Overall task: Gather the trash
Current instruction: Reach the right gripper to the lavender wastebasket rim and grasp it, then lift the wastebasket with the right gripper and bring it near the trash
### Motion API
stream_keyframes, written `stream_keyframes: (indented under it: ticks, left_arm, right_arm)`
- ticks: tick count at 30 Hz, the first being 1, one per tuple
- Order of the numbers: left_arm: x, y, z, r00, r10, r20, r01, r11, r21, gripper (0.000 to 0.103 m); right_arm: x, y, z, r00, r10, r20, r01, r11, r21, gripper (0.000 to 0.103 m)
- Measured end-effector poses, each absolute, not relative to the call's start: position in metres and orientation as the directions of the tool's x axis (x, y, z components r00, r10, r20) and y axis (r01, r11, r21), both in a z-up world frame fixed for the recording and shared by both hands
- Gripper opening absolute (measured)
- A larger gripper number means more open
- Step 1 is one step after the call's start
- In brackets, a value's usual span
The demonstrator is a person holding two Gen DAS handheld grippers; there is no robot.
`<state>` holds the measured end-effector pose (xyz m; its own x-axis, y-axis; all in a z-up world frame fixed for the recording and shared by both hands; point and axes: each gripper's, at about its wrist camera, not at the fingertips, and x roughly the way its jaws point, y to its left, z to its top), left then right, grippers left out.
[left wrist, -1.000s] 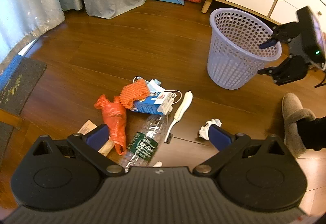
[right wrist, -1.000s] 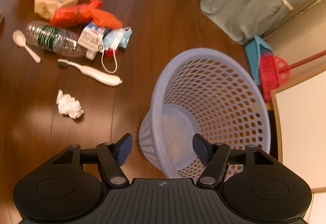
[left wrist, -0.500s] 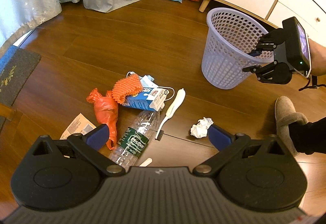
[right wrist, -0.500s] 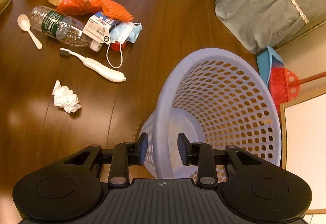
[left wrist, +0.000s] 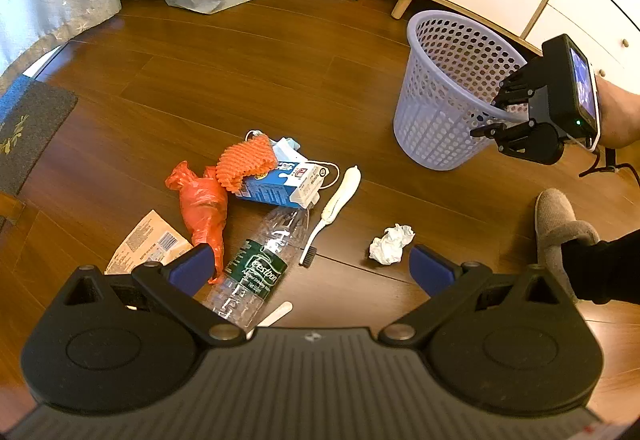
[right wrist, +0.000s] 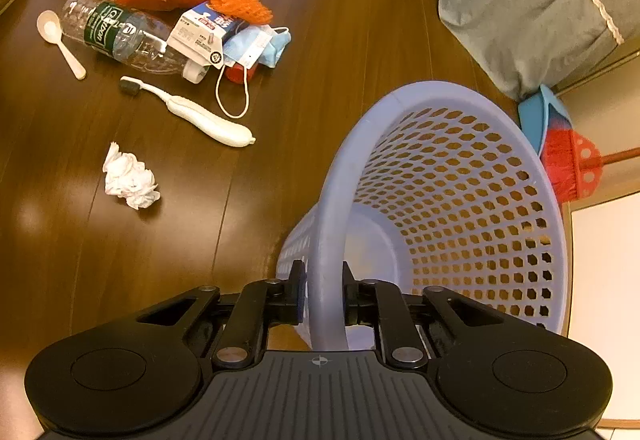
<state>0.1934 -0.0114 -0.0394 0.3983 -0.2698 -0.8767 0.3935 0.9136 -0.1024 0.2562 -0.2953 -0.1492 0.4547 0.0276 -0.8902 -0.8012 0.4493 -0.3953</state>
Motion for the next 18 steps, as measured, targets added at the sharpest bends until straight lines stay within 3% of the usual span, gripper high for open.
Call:
stream_keyframes:
  ticks: [18]
  left_arm:
    - [0.189,-0.011,-0.047,0.379,-0.271,-0.885,0.387,0.915,-0.114,0.102]
  right_arm:
    - [0.146,-0.253,-0.217,0.666,-0.08,-0.741,-0.745,-0.034,-0.666,0.011]
